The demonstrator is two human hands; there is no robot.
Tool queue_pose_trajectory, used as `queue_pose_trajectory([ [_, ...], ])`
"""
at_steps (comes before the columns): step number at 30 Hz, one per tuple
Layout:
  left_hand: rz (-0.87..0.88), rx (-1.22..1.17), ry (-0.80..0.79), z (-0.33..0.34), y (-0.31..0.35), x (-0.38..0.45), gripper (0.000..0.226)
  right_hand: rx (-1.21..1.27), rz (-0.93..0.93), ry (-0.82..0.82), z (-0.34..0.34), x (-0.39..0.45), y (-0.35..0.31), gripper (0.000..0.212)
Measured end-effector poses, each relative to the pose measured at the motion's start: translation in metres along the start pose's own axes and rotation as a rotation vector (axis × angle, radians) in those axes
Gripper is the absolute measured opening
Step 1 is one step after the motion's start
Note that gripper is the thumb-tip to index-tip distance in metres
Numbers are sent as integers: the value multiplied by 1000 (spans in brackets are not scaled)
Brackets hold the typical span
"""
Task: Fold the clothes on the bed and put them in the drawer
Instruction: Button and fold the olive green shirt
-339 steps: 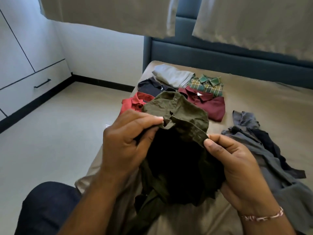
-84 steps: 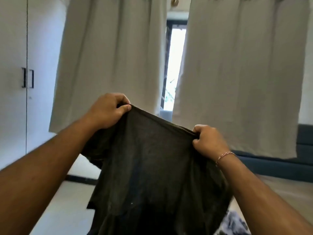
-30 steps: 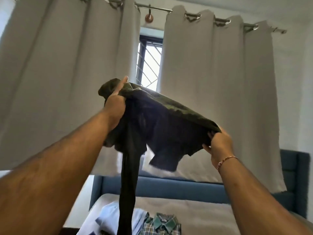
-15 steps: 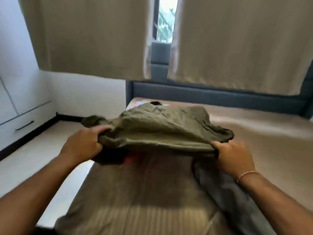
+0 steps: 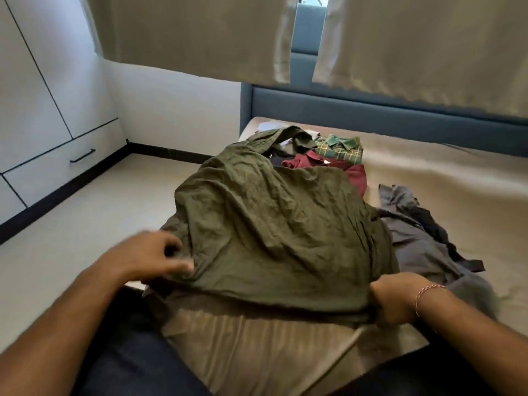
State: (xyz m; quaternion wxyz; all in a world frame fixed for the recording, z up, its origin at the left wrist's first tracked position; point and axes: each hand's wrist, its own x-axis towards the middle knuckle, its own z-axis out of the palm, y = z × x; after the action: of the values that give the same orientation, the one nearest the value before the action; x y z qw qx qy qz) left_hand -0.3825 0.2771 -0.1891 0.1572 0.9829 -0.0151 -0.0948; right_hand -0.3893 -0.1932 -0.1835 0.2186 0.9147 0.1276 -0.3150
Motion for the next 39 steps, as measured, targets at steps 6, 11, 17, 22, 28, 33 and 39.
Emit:
queue_pose_trajectory([
  [6, 269, -377, 828, 14, 80, 34, 31, 591, -144, 556, -47, 56, -50, 31],
  [11, 365, 56, 246, 110, 138, 124, 61, 777, -84, 793, -62, 146, -123, 47],
  [17, 171, 341, 109, 164, 81, 133, 83, 528, 63, 564, 0, 190, -120, 73],
  [22, -112, 318, 180, 127, 28, 150, 87, 584, 417, 591, 47, 193, -14, 88],
  [28, 50, 257, 221, 131, 76, 155, 82, 586, 494, 730, 12, 191, -46, 70],
  [33, 172, 336, 72, 150, 97, 170, 84, 520, 108, 648, -25, 220, -101, 68],
  [39, -18, 328, 144, 116, 1, 168, 89, 649, 347, 654, 52, 219, 17, 91],
])
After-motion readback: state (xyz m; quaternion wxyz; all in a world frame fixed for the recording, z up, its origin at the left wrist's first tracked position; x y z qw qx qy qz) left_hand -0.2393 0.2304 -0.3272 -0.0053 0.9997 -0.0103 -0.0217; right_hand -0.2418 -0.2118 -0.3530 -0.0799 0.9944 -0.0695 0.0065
